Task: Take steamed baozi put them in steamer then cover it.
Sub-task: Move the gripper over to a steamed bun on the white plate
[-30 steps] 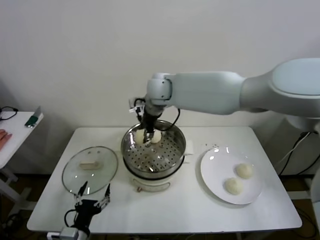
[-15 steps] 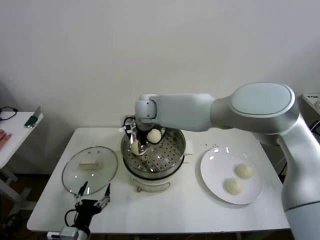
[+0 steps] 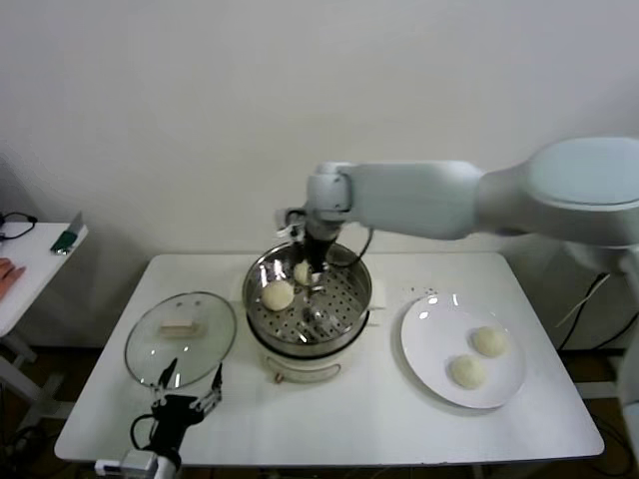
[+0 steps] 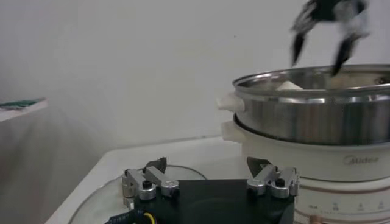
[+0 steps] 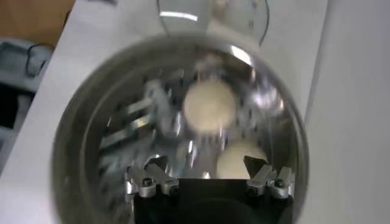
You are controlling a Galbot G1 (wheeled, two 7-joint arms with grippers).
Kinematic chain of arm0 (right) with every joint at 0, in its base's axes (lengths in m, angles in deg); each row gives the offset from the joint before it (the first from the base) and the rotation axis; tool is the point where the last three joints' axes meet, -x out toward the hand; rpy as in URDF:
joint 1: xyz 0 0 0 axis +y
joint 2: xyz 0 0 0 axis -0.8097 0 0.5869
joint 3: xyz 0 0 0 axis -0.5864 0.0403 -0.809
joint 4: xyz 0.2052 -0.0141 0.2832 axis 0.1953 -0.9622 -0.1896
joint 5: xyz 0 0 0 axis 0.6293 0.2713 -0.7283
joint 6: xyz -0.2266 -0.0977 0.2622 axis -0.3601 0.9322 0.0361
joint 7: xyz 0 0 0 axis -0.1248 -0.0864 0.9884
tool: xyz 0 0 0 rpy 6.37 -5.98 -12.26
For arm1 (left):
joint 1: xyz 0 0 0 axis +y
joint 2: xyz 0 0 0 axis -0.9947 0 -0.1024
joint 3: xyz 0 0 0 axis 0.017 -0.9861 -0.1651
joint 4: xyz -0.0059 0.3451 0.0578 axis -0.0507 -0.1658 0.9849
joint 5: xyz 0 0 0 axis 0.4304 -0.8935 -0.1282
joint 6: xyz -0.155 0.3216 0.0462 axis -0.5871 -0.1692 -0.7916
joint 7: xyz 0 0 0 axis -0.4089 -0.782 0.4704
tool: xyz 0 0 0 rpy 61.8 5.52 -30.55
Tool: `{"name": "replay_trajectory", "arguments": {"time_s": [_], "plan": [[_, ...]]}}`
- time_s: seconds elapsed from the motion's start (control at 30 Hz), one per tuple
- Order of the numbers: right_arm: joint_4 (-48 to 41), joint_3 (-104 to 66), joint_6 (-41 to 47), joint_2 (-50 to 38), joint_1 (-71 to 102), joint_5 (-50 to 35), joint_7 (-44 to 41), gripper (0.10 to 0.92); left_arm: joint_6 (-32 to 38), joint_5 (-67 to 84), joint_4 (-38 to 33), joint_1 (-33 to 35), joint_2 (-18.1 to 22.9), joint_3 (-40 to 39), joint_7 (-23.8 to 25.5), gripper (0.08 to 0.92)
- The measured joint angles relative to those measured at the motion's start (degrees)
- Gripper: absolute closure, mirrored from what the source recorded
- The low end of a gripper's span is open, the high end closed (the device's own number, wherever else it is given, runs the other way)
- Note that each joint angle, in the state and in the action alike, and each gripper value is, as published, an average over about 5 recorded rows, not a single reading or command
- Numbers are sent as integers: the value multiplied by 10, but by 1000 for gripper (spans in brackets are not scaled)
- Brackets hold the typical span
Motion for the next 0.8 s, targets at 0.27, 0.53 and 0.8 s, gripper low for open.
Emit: {"name": "replay_trajectory", "arguments": {"time_s": [0.27,0.53,0.8], "plan": [[101,62,-12,-171,-28,73,-11,203,0,-4,1,1,6,-5,0,177],[144,39,0,-297,49,162,13,203,1,-12,-2,6,14,-8,0,177],[146,-29,13,-351,155,229,34,203,4,-15,0,12,17,-7,-1,177]]}}
